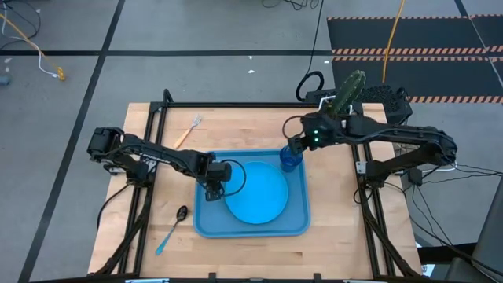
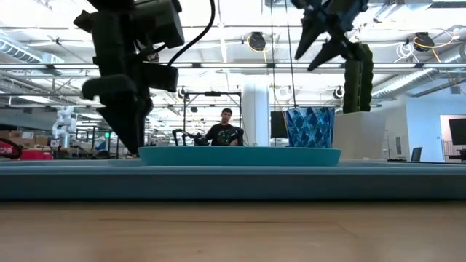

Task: Pick and place plate/cup/fork/spoon on tray
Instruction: Adjust the light blue plate

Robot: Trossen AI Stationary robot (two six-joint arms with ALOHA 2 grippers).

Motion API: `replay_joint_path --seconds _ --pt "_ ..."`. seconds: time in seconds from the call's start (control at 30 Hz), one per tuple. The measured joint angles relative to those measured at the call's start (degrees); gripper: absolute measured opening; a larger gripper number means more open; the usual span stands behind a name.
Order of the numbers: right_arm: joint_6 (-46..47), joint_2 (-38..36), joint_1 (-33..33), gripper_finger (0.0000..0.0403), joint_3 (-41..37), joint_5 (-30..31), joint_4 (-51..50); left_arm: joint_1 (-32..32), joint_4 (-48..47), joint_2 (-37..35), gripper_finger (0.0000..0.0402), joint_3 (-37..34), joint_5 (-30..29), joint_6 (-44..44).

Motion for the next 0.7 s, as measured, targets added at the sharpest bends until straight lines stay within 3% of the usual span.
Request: replay_joint_path --seconds 0.27,0.47,0.7 --pt "1.6 -3.8 0.0 0.0167 0.0 1.0 2.1 2.9 6.6 0.3 0.0184 0.0 -2.5 5.3" --pt "2.5 -4.3 0.0 0.0167 0.0 1.0 1.6 3.2 6.8 3.7 0.0184 0.0 0.9 8.8" --pt "2.5 -4.3 0.0 0.0167 0.0 1.0 1.5 3.0 7.4 5.2 0.0184 -0.1 2.4 6.5"
